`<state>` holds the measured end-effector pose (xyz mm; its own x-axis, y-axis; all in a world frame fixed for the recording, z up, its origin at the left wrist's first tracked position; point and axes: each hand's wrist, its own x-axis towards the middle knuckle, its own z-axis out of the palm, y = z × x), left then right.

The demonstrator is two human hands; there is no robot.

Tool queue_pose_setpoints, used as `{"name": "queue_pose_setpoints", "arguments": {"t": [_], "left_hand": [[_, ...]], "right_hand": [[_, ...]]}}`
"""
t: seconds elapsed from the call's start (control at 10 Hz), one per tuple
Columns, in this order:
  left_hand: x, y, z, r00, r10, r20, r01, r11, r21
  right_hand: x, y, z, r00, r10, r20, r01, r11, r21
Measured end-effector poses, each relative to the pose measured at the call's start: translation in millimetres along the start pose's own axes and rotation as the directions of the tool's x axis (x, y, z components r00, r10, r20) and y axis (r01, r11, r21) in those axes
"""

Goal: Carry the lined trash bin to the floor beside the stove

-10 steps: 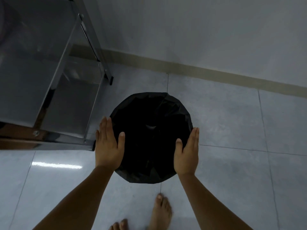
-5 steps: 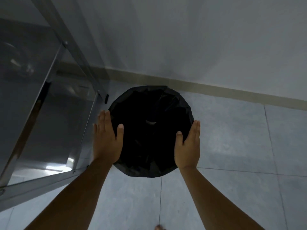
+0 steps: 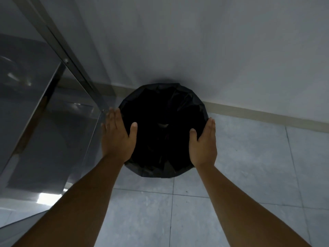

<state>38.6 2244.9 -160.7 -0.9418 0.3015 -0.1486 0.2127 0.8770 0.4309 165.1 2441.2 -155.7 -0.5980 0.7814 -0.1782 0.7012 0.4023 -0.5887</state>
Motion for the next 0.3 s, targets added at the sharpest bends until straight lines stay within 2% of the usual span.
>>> {"name": "queue_pose_setpoints", "arguments": {"t": [0.1, 0.2, 0.3], "left_hand": [[3, 4, -14, 0.992, -0.033, 0.125, 0.017, 0.992, 0.129], [-9, 17, -32, 0.967, -0.101, 0.233, 0.04, 0.967, 0.251], [-38, 33, -56, 0.944, -0.116, 0.31, 0.016, 0.951, 0.309]], "right_hand": [[4, 0, -12, 0.992, -0.017, 0.128, 0.034, 0.99, -0.134], [3, -3, -32, 0.968, -0.051, 0.248, 0.136, 0.931, -0.339], [-14, -19, -56, 0.922, -0.086, 0.379, 0.236, 0.899, -0.37]]}}
